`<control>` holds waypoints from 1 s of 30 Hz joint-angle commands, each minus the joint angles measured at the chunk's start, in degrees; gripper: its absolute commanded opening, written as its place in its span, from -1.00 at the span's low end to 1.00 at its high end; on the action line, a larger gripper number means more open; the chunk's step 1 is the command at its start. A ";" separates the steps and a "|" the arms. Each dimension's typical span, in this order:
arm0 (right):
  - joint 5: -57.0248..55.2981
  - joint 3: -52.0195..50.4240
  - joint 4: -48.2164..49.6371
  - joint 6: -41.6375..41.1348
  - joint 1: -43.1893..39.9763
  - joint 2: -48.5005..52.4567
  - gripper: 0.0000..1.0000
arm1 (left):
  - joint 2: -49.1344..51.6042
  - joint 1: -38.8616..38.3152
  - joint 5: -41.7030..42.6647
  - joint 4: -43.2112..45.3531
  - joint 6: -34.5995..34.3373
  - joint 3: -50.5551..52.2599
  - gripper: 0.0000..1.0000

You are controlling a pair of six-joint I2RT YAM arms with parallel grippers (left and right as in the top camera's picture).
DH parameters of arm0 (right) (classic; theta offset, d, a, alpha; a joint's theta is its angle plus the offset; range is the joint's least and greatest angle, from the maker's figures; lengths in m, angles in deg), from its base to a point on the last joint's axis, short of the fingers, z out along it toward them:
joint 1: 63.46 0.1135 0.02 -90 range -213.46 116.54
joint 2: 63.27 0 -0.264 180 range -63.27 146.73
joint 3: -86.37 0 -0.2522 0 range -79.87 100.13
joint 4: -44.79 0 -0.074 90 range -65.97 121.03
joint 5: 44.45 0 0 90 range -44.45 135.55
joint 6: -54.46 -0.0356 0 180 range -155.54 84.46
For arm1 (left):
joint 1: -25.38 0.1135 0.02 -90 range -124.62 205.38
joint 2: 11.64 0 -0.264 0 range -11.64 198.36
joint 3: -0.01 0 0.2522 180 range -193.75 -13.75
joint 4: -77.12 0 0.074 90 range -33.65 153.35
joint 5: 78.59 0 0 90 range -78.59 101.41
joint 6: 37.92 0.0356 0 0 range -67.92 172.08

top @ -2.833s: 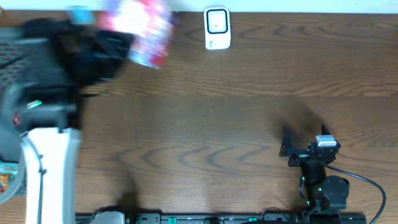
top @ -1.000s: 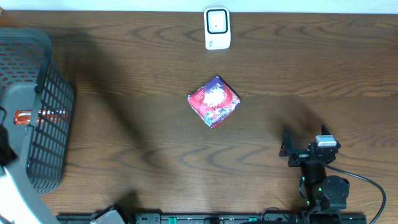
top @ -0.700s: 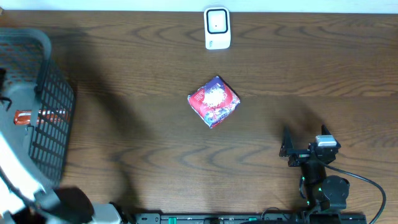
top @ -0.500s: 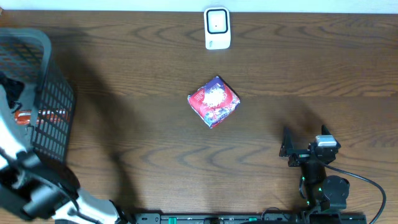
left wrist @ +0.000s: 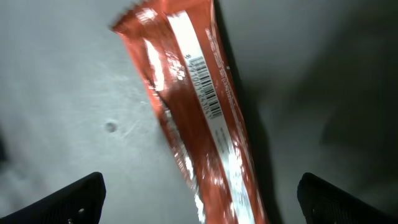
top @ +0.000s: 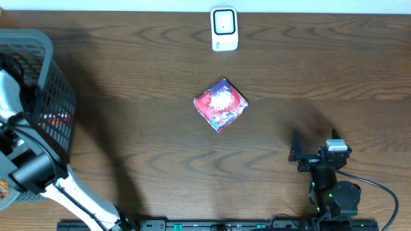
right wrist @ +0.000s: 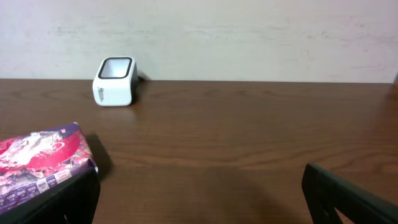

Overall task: Scan the item barcode
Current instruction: 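Reach the left gripper into the basket and grasp the red bar wrapper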

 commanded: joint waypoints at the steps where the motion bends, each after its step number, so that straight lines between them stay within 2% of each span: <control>1: -0.42 -0.07 -0.26 -0.61 0.39 -0.35 0.99 | 3.19 0.11 0.79 0.07 0.37 0.00 0.96; 4: -0.42 -0.07 -0.26 -0.61 0.39 -0.35 0.98 | 4.98 0.09 0.79 0.00 0.39 0.04 1.00; 7: -0.42 -0.07 -0.26 -0.61 0.39 -0.35 0.99 | 6.05 0.11 0.76 0.26 0.92 0.81 0.88; 8: -0.42 -0.07 -0.26 -0.61 0.39 -0.35 0.98 | 6.16 0.11 0.79 0.79 1.46 1.46 0.76; 9: -0.42 -0.07 -0.26 -0.61 0.39 -0.35 0.99 | 6.16 0.11 0.79 1.36 2.01 2.19 0.59; 10: -0.42 -0.07 -0.26 -0.61 0.39 -0.35 0.99 | 6.16 0.11 0.79 1.73 2.73 2.82 0.33; 12: -0.42 -0.07 -0.26 -0.61 0.39 -0.35 0.99 | 6.16 0.11 0.79 1.70 4.20 3.15 -0.40; 14: -0.42 -0.07 -0.26 -0.61 0.39 -0.35 0.99 | 5.92 0.11 0.79 1.38 5.57 3.04 -0.85; 20: -0.42 -0.07 -0.26 -0.61 0.39 -0.35 0.99 | 0.37 0.55 1.22 -1.84 7.65 0.26 -0.86; 23: -0.42 -0.07 -0.26 -0.61 0.39 -0.35 0.99 | -6.03 0.52 5.73 -1.42 7.65 -1.88 -0.85; 27: -0.42 -0.07 -0.26 -0.61 0.39 -0.35 0.99 | -17.62 0.52 13.25 4.44 7.61 -3.06 -0.86; 30: -0.42 -0.07 -0.26 -0.61 0.39 -0.35 0.99 | -27.82 0.52 14.45 9.49 4.59 -3.08 -0.85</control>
